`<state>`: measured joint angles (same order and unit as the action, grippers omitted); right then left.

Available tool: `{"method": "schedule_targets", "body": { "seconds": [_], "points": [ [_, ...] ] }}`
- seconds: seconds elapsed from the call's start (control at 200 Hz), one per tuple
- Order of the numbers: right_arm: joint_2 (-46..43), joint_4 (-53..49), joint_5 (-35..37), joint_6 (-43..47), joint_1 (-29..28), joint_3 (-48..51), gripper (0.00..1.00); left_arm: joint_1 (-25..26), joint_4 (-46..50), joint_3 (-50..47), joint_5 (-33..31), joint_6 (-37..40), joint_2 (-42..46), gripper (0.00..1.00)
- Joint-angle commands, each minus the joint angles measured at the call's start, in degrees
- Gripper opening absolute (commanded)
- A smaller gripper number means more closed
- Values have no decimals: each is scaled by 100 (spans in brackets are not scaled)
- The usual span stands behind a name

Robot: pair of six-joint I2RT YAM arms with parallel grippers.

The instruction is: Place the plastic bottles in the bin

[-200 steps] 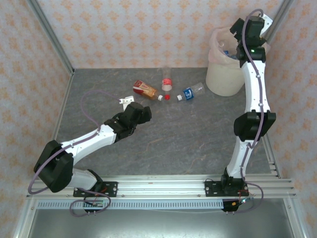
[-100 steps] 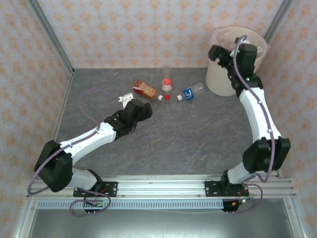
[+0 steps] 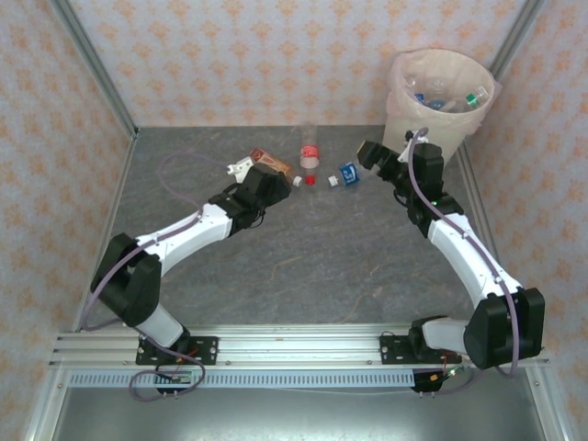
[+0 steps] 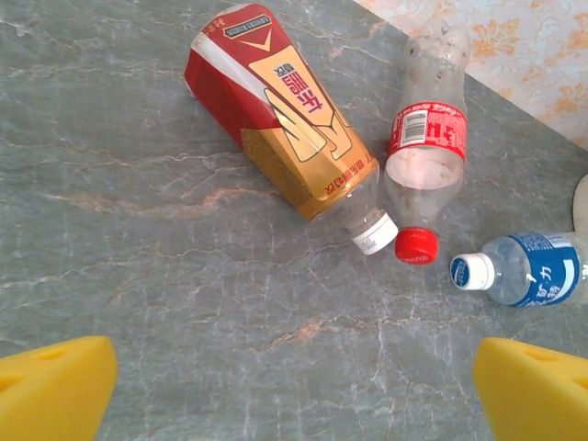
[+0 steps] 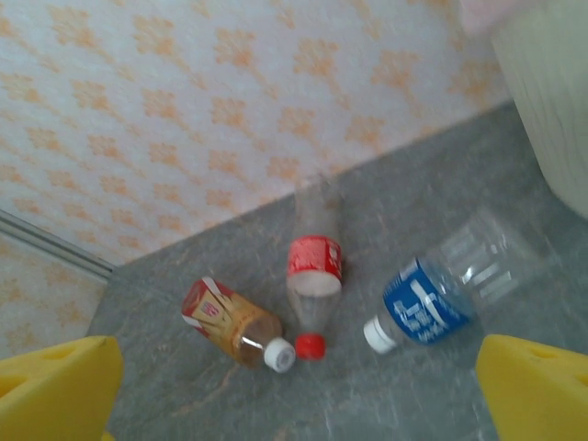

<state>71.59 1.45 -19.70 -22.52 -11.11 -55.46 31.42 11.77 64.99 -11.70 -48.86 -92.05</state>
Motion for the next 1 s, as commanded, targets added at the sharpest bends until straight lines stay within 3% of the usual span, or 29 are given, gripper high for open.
{"method": "schedule_targets", "body": {
  "seconds": [0.0,0.2,0.365,0.691,0.991],
  "points": [
    [-346,214,79,-478,-81,229,99,-242,77,426,109,-168,-415,100],
    [-866,-206,402,-318,-83,466,99,-414,366,1689,249,-268,-1576,100],
    [-1054,-591,588,-41,-82,407,99,-582,940,2567,-119,-1043,-2433,100],
    [-1140,-856,717,88,-79,335,99,-1036,1787,4142,-328,-1877,-3666,100],
    [-1148,-1104,801,199,-82,137,99,-1330,2000,5103,-99,-1701,-4529,100]
  ]
}}
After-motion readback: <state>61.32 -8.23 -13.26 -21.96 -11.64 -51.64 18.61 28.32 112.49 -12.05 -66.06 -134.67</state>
